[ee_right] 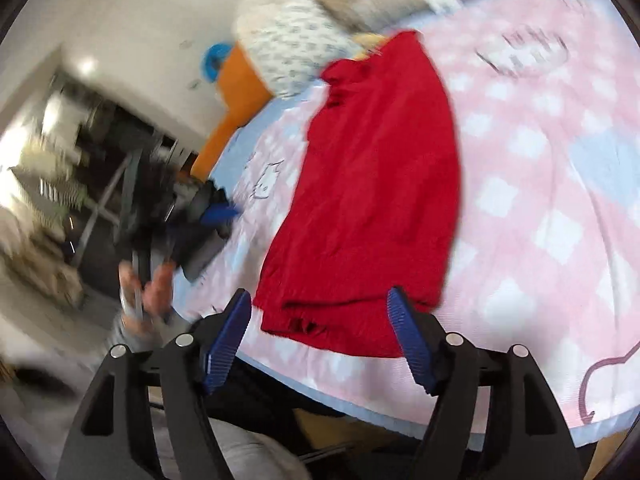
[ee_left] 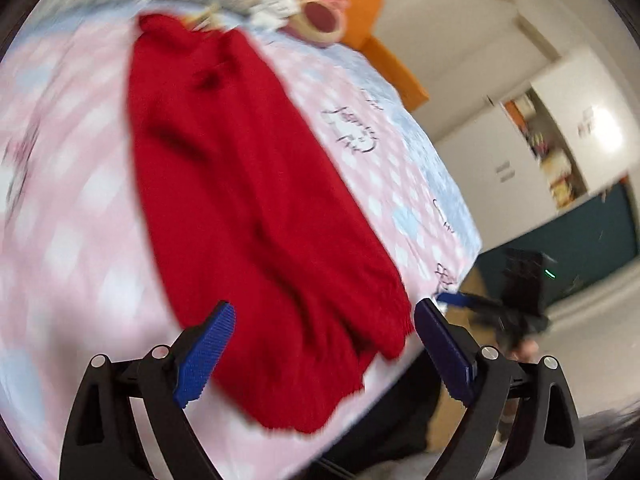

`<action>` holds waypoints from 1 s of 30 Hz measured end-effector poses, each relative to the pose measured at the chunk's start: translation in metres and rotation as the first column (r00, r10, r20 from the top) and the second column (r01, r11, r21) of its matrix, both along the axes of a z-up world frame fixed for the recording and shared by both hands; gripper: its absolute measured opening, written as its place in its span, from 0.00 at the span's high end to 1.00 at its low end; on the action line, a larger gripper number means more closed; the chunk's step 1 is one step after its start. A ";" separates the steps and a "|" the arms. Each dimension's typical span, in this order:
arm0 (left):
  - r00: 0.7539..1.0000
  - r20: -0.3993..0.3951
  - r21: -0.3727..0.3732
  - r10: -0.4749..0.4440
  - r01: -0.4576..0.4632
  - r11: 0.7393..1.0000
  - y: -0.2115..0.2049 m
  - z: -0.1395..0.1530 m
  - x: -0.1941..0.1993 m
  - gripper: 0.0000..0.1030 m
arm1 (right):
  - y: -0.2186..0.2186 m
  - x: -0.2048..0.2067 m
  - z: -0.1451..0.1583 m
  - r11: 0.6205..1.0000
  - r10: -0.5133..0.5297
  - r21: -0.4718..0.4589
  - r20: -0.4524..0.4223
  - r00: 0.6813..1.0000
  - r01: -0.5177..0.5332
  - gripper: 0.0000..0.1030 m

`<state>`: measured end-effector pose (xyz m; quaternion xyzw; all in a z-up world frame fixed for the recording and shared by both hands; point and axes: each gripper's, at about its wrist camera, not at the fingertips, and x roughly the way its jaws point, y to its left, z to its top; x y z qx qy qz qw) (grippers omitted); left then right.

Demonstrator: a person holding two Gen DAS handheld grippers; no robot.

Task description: Fold large clothes

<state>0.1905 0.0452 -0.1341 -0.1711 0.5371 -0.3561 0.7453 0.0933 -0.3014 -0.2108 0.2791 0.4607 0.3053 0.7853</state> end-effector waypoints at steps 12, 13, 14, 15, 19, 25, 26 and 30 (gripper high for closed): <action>0.949 -0.308 -0.089 0.064 -0.096 0.991 0.017 -0.113 -0.042 0.10 | 0.017 0.039 -0.089 0.994 0.066 0.107 -0.391 0.918 -0.026 0.32; 0.947 -0.314 -0.094 0.067 -0.101 0.990 0.016 -0.115 -0.040 0.10 | 0.017 0.043 -0.091 0.992 0.068 0.128 -0.389 0.919 -0.020 0.32; 0.945 -0.319 -0.097 0.069 -0.105 0.990 0.013 -0.119 -0.036 0.10 | 0.016 0.045 -0.091 0.990 0.067 0.142 -0.389 0.919 -0.012 0.32; 0.944 -0.322 -0.107 0.068 -0.107 0.988 0.011 -0.119 -0.034 0.10 | 0.015 0.048 -0.092 0.986 0.066 0.165 -0.391 0.918 -0.001 0.32; 0.938 -0.345 -0.151 0.039 -0.097 0.984 -0.002 -0.122 -0.045 0.10 | 0.018 0.061 -0.098 0.981 0.069 0.194 -0.404 0.912 0.012 0.31; 0.929 -0.370 -0.191 0.011 -0.088 0.978 -0.034 -0.130 -0.053 0.10 | 0.018 0.057 -0.104 0.976 0.073 0.216 -0.411 0.909 0.019 0.41; 0.928 -0.374 -0.208 0.011 -0.095 0.974 -0.036 -0.130 -0.052 0.13 | 0.014 0.056 -0.106 0.973 0.074 0.229 -0.416 0.906 0.025 0.44; 0.910 -0.414 -0.192 0.033 -0.122 0.974 -0.043 -0.131 -0.047 0.39 | 0.013 0.052 -0.106 0.964 0.069 0.262 -0.415 0.907 0.046 0.50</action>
